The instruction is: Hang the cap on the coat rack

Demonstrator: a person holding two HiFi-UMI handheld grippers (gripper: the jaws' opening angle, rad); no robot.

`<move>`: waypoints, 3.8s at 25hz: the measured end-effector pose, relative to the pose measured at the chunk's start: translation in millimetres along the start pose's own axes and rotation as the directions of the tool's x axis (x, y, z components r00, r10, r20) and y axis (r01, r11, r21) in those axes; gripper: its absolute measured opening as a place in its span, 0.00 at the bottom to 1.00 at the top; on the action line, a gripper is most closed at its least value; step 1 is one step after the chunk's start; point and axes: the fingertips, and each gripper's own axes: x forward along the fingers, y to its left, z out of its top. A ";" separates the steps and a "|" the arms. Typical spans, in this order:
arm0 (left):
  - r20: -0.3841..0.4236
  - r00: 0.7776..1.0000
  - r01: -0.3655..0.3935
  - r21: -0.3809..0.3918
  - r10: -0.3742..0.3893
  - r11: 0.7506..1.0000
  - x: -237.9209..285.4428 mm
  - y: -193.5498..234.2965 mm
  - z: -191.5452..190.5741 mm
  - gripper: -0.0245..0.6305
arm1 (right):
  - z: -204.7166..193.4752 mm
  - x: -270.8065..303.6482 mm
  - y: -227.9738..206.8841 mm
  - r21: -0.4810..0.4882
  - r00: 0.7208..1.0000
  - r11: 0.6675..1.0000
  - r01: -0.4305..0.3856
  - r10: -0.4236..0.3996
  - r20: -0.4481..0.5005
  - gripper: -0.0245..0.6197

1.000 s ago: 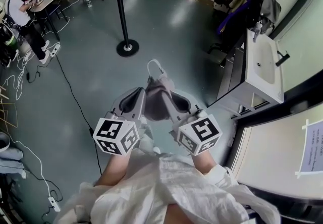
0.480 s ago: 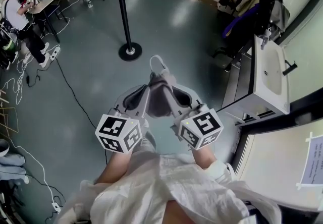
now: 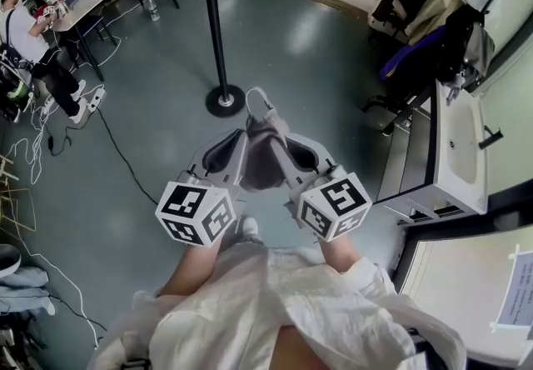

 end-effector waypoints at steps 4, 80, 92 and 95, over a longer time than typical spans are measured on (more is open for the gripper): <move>-0.004 0.999 0.032 0.006 -0.032 0.999 24.6 26.9 8.6 0.07 | 7.1 31.3 -17.8 -0.008 1.000 1.000 0.024 -0.024 0.017 0.05; -0.053 0.997 -0.048 0.043 0.051 0.998 437.9 244.8 76.7 0.07 | 67.1 359.6 -372.0 0.035 0.994 0.993 -0.110 0.110 0.018 0.05; -0.090 0.995 -0.042 0.026 0.044 0.999 448.4 250.2 65.5 0.07 | 62.7 361.2 -399.8 0.070 0.998 0.996 -0.061 0.060 0.014 0.05; -0.093 0.995 -0.043 0.023 0.045 0.999 454.2 255.6 66.8 0.07 | 65.0 367.0 -406.5 0.067 0.998 0.996 -0.055 0.054 0.016 0.05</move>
